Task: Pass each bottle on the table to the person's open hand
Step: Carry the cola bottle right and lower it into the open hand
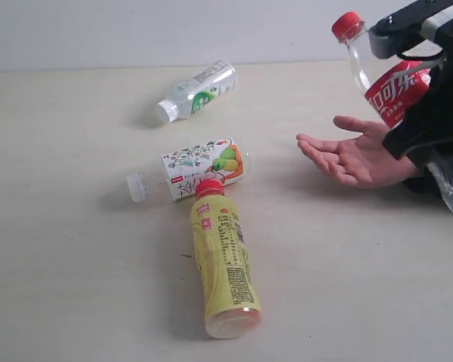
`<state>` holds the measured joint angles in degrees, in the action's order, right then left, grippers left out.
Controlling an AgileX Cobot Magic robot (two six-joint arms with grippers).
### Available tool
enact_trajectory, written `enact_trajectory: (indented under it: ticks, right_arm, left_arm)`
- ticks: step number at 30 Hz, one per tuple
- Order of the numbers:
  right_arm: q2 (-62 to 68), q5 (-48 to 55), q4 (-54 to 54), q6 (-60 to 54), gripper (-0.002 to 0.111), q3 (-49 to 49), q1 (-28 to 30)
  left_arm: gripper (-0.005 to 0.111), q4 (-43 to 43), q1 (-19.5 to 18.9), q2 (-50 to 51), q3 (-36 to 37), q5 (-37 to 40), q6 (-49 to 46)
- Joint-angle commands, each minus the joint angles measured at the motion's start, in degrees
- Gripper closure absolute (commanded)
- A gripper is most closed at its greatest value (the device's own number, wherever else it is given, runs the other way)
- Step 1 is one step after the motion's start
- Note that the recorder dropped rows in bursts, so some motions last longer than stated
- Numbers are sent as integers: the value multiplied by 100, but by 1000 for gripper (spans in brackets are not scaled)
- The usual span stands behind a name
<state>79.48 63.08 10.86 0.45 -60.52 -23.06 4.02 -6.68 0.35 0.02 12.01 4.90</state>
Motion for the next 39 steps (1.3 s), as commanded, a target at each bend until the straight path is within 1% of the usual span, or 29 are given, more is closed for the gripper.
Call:
enact_trajectory:
  ticks: [1,8,17,20,28,33,37,39]
  right_arm:
    - [239,171,-192,21,108,-308,241]
    - [1017,389,-469,-87,108,-571,241]
    - [1835,-364,-437,48,108,-609,241]
    - [2106,-372,-437,123,108,-770,241]
    - [2537,-462,-437,569,108,-1175,241]
    - [2635,-567,-421,668,108,-1197,241]
    - [2635,-304,-388,668,108,-1197,241]
    - [2635,-110,-144,783,108,-1197,241]
  left_arm:
    - [107,15,-14,-35,-2,-34,-12]
    - [107,15,-14,-35,-2,-34,-12]
    - [107,15,-14,-35,-2,-34,-12]
    - [107,15,-14,-35,-2,-34,-12]
    - [107,15,-14,-35,-2,-34,-12]
    - [107,15,-14,-35,-2,-34,-12]
    - [107,15,-14,-35,-2,-34,-12]
    - [107,15,-14,-35,-2,-34,-12]
